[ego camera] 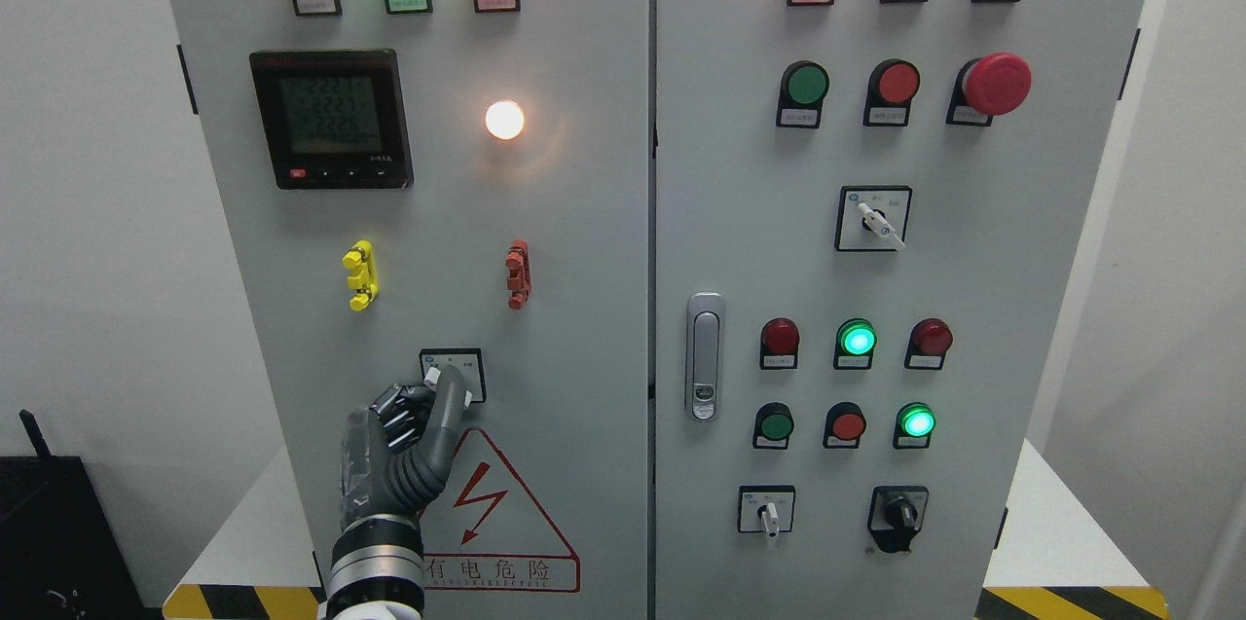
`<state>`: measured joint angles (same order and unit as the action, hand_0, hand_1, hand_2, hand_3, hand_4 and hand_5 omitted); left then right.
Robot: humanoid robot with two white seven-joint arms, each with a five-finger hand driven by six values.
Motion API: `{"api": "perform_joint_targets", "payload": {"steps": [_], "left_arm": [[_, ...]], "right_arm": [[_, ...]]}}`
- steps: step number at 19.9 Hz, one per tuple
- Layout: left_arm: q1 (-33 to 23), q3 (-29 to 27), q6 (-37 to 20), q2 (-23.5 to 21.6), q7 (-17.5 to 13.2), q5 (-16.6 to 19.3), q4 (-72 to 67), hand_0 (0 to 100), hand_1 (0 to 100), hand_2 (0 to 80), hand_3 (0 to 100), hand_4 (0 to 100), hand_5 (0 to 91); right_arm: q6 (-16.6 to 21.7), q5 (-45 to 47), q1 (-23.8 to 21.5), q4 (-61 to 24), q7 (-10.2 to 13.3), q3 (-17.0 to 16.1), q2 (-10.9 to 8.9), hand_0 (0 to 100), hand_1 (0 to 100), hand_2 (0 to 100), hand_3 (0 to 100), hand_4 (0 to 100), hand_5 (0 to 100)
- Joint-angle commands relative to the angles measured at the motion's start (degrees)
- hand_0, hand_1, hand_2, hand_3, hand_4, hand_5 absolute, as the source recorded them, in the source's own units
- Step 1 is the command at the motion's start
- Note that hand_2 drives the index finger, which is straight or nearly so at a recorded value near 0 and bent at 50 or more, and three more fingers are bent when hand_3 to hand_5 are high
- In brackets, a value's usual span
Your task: Turn on light switch 1
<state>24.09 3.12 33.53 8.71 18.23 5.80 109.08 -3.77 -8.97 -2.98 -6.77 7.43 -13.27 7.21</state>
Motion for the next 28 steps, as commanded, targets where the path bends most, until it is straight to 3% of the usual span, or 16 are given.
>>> {"api": "perform_joint_targets", "payload": {"steps": [1, 7, 18, 25, 28], "left_arm": [[0.0, 0.0, 0.0, 0.0, 0.0, 0.0, 0.0, 21, 51, 59.2, 95, 95, 88.5], [-0.2, 0.1, 0.0, 0.0, 0.0, 0.0, 0.2, 14, 50, 59.3, 96, 95, 88.5], [-1.2, 0.2, 0.0, -0.2, 0.0, -0.2, 1.6, 11, 50, 59.7, 97, 95, 88.6], [-7.2, 0.9, -1.1, -0.8, 0.0, -0.2, 5.1, 11, 50, 60.0, 97, 95, 88.6], [-12.6, 1.5, -4.8, -1.6, 0.0, -0.2, 6.6, 11, 50, 59.9, 97, 95, 88.5]], "right_arm": [[0.0, 0.0, 0.0, 0.0, 0.0, 0.0, 0.00, 31, 0, 0, 0, 0, 0], [0.0, 0.0, 0.0, 0.0, 0.0, 0.0, 0.00, 31, 0, 0, 0, 0, 0], [0.0, 0.0, 0.0, 0.0, 0.0, 0.0, 0.00, 31, 0, 0, 0, 0, 0], [0.0, 0.0, 0.0, 0.0, 0.0, 0.0, 0.00, 31, 0, 0, 0, 0, 0], [0.0, 0.0, 0.0, 0.0, 0.0, 0.0, 0.00, 31, 0, 0, 0, 0, 0]]}}
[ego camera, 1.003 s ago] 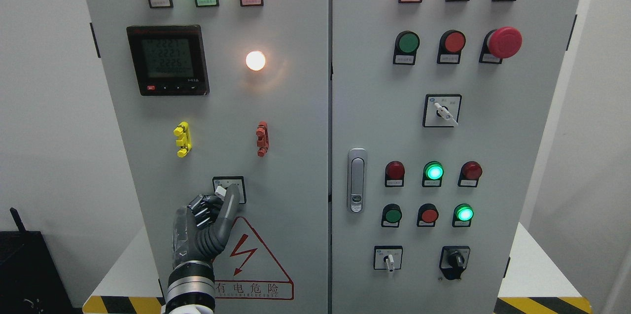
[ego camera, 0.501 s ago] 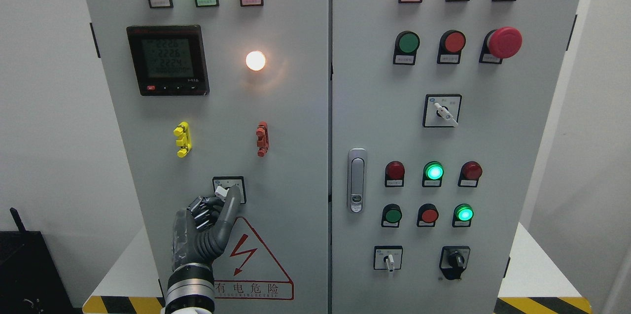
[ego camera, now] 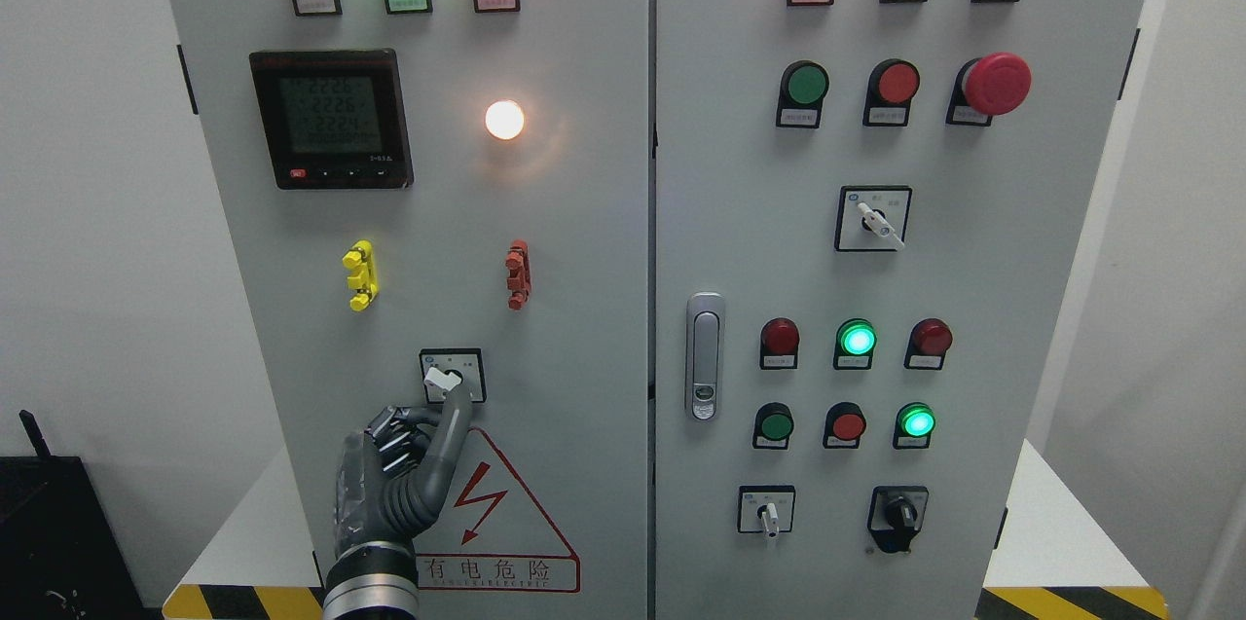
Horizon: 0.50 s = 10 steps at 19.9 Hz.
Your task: Turn on light switch 1
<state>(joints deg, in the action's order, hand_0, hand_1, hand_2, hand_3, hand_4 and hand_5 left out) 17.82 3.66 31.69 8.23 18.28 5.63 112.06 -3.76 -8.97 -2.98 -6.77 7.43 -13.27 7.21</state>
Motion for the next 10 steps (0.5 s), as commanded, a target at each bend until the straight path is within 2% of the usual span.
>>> {"api": "perform_joint_targets", "payload": {"steps": [1, 4, 7, 9, 10], "left_arm": [[-8.8, 1.2, -6.3, -1.5, -0.2, 0.1, 3.5, 11, 50, 59.4, 97, 95, 88.4], [-17.7, 1.1, -13.3, -3.7, -1.7, 0.2, 3.3, 12, 47, 50.4, 97, 98, 87.3], [-27.7, 0.4, -19.2, -6.8, -3.3, -0.8, 1.9, 12, 45, 45.0, 87, 96, 84.3], [-33.1, -0.5, -23.8, -7.7, -3.5, -1.6, -0.9, 13, 42, 40.8, 77, 89, 71.3], [-35.7, -1.5, -26.1, -8.0, -3.6, -2.0, -2.4, 13, 42, 39.6, 74, 86, 67.8]], "right_arm": [[0.0, 0.0, 0.0, 0.0, 0.0, 0.0, 0.00, 31, 0, 0, 0, 0, 0], [0.0, 0.0, 0.0, 0.0, 0.0, 0.0, 0.00, 31, 0, 0, 0, 0, 0], [0.0, 0.0, 0.0, 0.0, 0.0, 0.0, 0.00, 31, 0, 0, 0, 0, 0], [0.0, 0.0, 0.1, 0.0, 0.0, 0.0, 0.00, 31, 0, 0, 0, 0, 0], [0.0, 0.0, 0.0, 0.0, 0.0, 0.0, 0.00, 31, 0, 0, 0, 0, 0]]}}
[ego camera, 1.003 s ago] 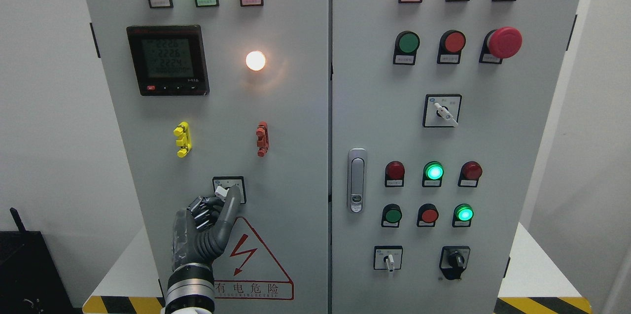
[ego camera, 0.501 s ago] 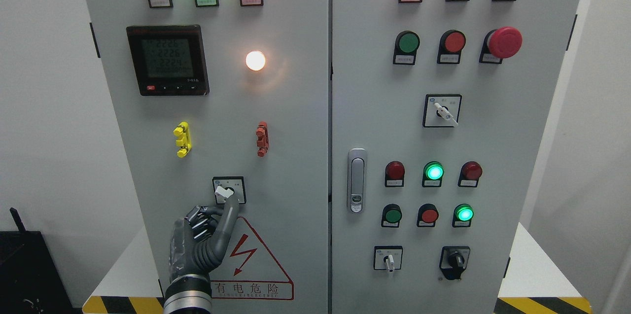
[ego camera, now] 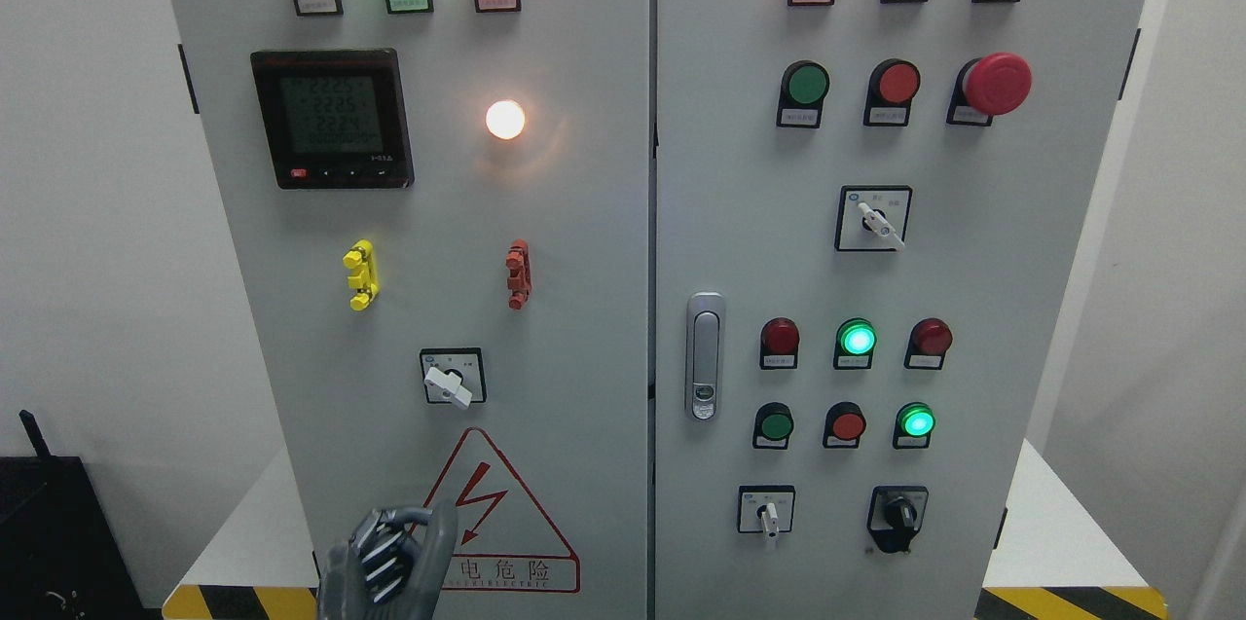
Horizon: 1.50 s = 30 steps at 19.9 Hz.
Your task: Turn on light switch 1
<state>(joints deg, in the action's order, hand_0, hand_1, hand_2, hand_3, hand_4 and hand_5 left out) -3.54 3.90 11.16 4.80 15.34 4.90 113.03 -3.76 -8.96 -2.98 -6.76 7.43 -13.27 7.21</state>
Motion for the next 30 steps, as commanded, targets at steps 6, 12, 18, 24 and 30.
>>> {"api": "perform_joint_targets", "payload": {"steps": [6, 12, 18, 24, 30], "left_arm": [[-25.4, -2.8, -18.4, -10.3, -2.6, -2.3, -23.1, 14, 36, 27.8, 48, 57, 22.9], [-20.6, -2.5, -24.1, -9.5, -6.9, -3.5, -62.8, 15, 34, 10.3, 17, 31, 0.0], [-1.1, -2.8, -23.7, -9.2, -18.1, -3.8, -110.3, 19, 28, 0.0, 0, 4, 0.0], [1.2, -2.4, -20.2, -8.1, -17.9, -3.5, -118.6, 20, 19, 0.0, 0, 0, 0.0], [1.2, -2.7, -18.1, -7.6, -17.6, -3.3, -121.4, 21, 14, 0.0, 0, 0, 0.0]], "right_arm": [[0.0, 0.0, 0.0, 0.0, 0.0, 0.0, 0.00, 31, 0, 0, 0, 0, 0], [0.0, 0.0, 0.0, 0.0, 0.0, 0.0, 0.00, 31, 0, 0, 0, 0, 0], [0.0, 0.0, 0.0, 0.0, 0.0, 0.0, 0.00, 31, 0, 0, 0, 0, 0], [0.0, 0.0, 0.0, 0.0, 0.0, 0.0, 0.00, 31, 0, 0, 0, 0, 0], [0.0, 0.0, 0.0, 0.0, 0.0, 0.0, 0.00, 31, 0, 0, 0, 0, 0]]}}
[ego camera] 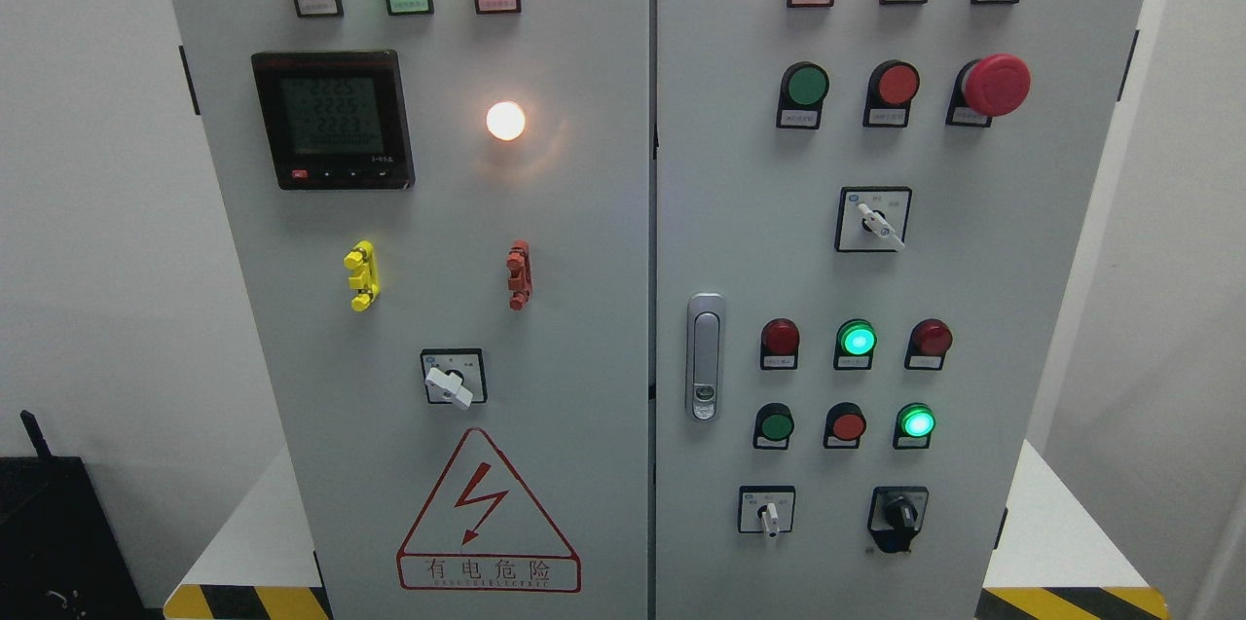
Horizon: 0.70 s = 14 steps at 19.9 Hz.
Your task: Turn on light switch 1
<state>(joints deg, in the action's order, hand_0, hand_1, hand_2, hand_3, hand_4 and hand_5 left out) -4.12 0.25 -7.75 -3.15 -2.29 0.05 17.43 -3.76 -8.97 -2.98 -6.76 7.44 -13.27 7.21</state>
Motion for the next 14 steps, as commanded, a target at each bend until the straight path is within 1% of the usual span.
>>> {"api": "perform_joint_targets", "payload": {"steps": [1, 3, 6, 9, 14], "left_arm": [[1.7, 0.9, 1.4, 0.4, -0.1, 1.5, -25.8, 21, 12, 0.0, 0, 0, 0.0], [1.7, 0.8, 2.5, 0.8, -0.2, 1.5, -25.5, 21, 11, 0.0, 0, 0, 0.0], [1.7, 1.0, 2.4, 3.1, 0.3, 1.4, -25.3, 21, 9, 0.0, 0, 0, 0.0], [1.6, 0.9, 2.5, 3.4, 0.4, 1.1, -25.2, 21, 5, 0.0, 0, 0, 0.0], [1.6, 1.0, 2.0, 3.8, 0.4, 1.1, -24.6, 22, 5, 0.0, 0, 0, 0.0]], "right_arm": [[0.0, 0.0, 0.0, 0.0, 0.0, 0.0, 0.00, 31, 0, 0, 0, 0, 0], [0.0, 0.0, 0.0, 0.0, 0.0, 0.0, 0.00, 31, 0, 0, 0, 0, 0], [0.0, 0.0, 0.0, 0.0, 0.0, 0.0, 0.00, 31, 0, 0, 0, 0, 0], [0.0, 0.0, 0.0, 0.0, 0.0, 0.0, 0.00, 31, 0, 0, 0, 0, 0], [0.0, 0.0, 0.0, 0.0, 0.0, 0.0, 0.00, 31, 0, 0, 0, 0, 0]]}}
